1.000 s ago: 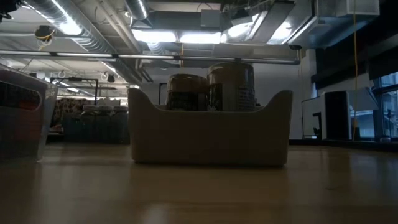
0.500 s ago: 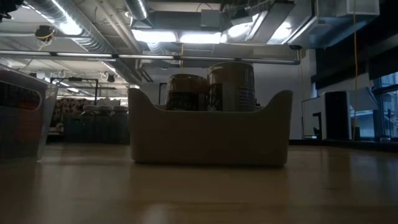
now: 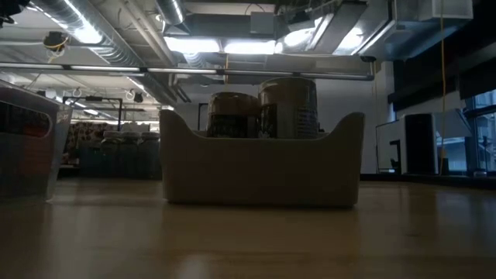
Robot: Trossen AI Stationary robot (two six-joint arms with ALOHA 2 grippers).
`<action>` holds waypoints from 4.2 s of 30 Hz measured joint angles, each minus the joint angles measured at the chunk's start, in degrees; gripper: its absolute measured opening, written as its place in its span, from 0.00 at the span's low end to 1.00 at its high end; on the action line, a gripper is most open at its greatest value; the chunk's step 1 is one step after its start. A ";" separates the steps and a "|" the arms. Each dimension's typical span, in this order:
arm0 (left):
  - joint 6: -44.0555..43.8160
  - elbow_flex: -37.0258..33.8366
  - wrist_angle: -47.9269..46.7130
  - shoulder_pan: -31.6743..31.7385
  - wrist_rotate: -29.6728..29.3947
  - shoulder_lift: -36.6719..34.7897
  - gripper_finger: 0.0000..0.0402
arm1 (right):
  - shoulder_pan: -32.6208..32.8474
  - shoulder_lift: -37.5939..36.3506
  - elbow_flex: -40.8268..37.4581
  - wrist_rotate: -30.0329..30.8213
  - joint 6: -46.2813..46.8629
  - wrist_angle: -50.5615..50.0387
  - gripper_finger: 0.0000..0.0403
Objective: Sort spices by type
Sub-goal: Put the white seasoning bottle into the black bin
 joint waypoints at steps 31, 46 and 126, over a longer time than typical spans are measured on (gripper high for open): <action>2.98 0.00 0.00 0.02 0.94 0.00 0.65 | 1.20 0.22 0.03 9.15 -0.85 11.29 0.93; 3.02 0.00 -0.04 0.02 0.94 0.00 0.65 | 2.16 1.17 0.09 3.69 9.46 10.98 0.93; 4.31 0.00 0.00 0.02 0.51 0.00 0.65 | 6.49 1.42 -15.77 -8.25 2.79 16.08 0.51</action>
